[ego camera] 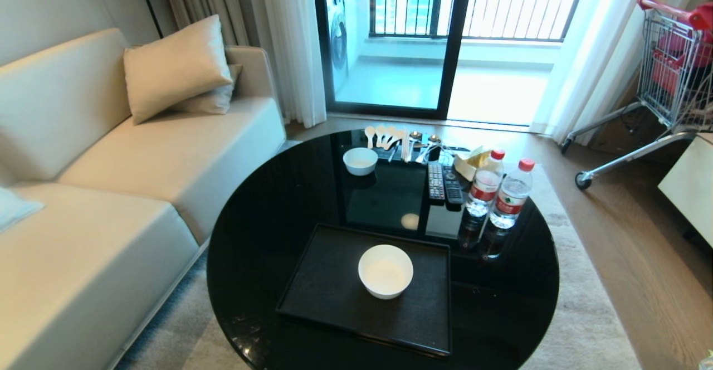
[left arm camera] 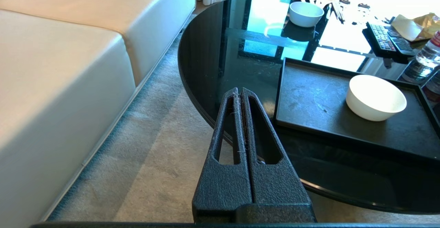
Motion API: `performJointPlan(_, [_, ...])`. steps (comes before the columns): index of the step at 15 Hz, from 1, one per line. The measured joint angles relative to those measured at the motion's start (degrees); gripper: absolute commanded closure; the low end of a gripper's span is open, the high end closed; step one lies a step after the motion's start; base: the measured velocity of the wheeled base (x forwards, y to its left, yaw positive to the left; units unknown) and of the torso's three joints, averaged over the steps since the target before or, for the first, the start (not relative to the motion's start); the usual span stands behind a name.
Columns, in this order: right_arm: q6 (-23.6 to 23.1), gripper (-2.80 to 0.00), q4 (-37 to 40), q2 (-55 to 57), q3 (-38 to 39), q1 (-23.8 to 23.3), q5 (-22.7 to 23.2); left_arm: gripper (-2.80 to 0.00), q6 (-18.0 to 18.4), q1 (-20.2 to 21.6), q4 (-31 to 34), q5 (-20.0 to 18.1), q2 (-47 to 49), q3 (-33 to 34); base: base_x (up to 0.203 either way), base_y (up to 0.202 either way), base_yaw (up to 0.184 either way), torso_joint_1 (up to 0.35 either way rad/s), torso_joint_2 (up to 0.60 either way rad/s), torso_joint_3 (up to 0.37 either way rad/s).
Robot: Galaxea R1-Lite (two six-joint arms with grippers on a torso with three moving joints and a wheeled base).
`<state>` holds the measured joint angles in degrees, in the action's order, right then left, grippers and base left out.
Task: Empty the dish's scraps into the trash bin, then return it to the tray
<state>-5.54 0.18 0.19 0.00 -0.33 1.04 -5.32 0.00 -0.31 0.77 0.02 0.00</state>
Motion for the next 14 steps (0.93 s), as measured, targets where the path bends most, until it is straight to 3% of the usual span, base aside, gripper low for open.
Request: performJointPlan(14, [1.4, 0.0, -0.1, -0.3, 0.0, 0.0, -0.1, 0.0, 0.0, 0.0, 0.0, 0.0, 0.0, 0.0, 0.0, 0.0, 0.0, 0.0, 0.0, 0.0])
